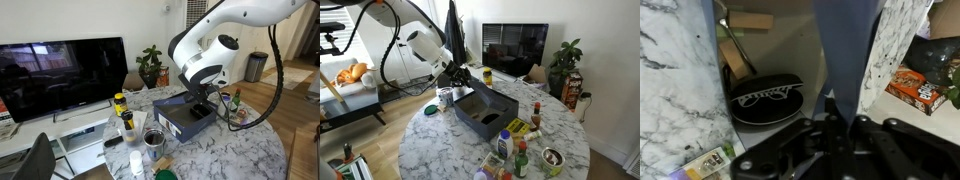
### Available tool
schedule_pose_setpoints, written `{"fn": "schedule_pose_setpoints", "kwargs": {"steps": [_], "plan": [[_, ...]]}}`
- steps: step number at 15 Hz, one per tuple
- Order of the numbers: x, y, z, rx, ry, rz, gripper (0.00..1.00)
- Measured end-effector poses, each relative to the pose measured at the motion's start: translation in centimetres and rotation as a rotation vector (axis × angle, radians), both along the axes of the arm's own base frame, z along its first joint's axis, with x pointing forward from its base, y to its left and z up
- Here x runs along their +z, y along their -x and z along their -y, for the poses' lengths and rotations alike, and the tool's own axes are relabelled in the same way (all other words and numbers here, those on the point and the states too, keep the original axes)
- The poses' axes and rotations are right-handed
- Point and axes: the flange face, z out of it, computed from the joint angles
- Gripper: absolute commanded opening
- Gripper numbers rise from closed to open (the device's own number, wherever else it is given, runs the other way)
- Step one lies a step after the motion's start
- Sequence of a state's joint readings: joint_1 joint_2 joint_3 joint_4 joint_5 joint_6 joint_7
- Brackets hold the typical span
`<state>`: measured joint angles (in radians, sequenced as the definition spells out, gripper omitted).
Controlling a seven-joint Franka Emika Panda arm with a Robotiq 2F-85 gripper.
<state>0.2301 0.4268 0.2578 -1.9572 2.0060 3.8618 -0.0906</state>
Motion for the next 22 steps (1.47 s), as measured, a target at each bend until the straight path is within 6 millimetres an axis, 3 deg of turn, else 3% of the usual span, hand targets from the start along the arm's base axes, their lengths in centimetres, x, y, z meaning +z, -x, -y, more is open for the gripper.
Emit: {"fn": "schedule_pose_setpoints", "kwargs": {"steps": [6, 15, 22], "plan": [[-0.2, 0.1, 0.0, 0.038, 0.017, 0.001, 0.01], [4.0, 0.0, -0.2, 0.124, 0.182, 0.088, 0.01], [2.4, 0.4, 0.8, 0.111, 0.214, 0.082, 0.01]]}}
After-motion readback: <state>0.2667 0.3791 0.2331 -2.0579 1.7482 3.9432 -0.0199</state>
